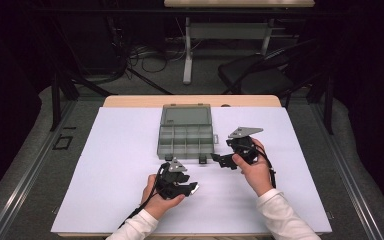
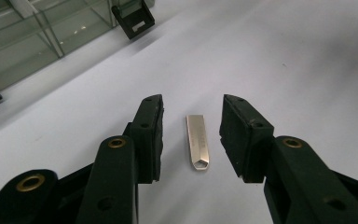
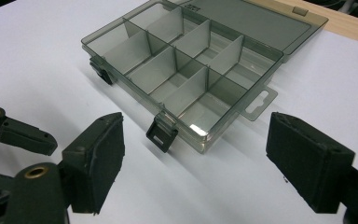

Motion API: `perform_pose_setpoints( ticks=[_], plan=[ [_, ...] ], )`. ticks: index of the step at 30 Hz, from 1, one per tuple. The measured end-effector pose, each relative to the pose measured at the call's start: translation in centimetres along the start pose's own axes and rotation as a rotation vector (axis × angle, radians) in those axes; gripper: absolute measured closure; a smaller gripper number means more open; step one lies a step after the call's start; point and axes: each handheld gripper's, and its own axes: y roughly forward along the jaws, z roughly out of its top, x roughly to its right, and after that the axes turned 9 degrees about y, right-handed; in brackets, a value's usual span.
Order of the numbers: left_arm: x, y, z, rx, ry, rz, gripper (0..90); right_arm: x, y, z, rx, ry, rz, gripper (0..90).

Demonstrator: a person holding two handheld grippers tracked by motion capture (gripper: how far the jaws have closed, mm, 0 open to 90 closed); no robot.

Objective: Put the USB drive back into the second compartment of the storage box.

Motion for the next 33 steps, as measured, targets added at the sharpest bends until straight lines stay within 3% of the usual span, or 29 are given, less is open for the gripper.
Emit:
perform_pose_setpoints(
  ticks=[13,33],
  plan=[
    [0.6,1.2,-0.3,-0.046,0.008,-0.001,65.1,0.1,0.1,-0.1,0.002,-0.002,-0.004,19.2],
    [0.8,2.0,-0.4,-0.061,-0.001,-0.005,70.1,0.1,0.2,-0.2,-0.002,-0.002,-0.005,19.1]
  ],
)
